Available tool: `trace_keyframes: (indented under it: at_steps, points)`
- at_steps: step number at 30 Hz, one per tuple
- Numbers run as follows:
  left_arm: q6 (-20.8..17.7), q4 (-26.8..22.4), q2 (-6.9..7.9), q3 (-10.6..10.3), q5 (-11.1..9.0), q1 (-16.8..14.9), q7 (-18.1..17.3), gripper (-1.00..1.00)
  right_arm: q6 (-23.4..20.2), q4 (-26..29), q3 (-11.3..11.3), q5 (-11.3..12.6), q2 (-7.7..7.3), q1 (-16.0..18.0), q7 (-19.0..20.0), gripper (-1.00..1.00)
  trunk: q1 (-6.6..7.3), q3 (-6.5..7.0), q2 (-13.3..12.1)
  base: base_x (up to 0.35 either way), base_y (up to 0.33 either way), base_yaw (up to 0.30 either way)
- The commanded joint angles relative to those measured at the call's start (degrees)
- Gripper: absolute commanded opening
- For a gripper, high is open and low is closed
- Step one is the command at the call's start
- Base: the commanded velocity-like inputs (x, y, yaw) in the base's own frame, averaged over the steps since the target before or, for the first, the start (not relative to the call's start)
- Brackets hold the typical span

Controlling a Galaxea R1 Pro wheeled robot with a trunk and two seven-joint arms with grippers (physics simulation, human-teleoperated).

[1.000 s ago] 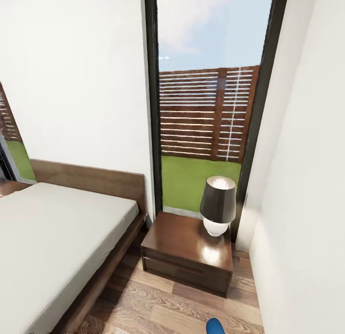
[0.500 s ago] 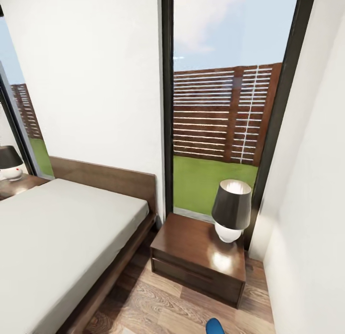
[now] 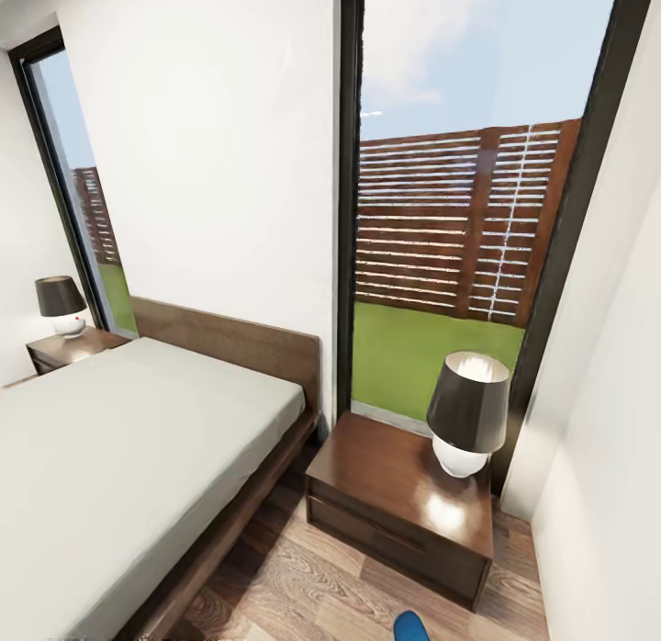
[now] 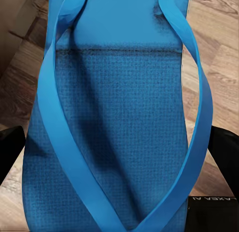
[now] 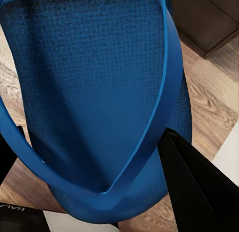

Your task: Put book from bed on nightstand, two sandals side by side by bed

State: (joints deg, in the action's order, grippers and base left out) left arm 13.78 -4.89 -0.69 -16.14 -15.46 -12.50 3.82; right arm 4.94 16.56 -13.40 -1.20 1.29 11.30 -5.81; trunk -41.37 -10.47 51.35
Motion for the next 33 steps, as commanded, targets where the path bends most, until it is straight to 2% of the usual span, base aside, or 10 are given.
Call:
trace_keyframes:
  at_steps: [1,6,17,33]
  points:
    - [0.2,0.06,-0.02,-0.48,-0.44,-0.06,0.23,-1.0,0.1,-0.04,-0.4,-0.03,-0.04,0.04,-0.51,-1.0,-0.01,-0.03,0.05,0.0,-0.036,0.253]
    - [0.2,0.06,-0.02,-0.5,-0.43,-0.01,0.17,-1.0,0.08,-0.02,-0.4,-0.03,-0.05,0.04,-0.51,-1.0,-0.01,0.17,0.05,0.02,-0.015,0.222]
    - [0.27,0.05,-0.02,-0.56,-0.45,0.01,0.14,-1.0,0.11,-0.03,-0.4,-0.03,-0.03,0.04,-0.51,-1.0,-0.01,0.24,0.05,0.033,-0.019,0.073]
    - [0.2,0.06,-0.02,-0.56,-0.43,0.01,0.16,-1.0,0.07,-0.04,-0.47,-0.12,0.02,0.04,-0.51,-1.0,-0.01,0.24,0.05,0.001,-0.001,0.235]
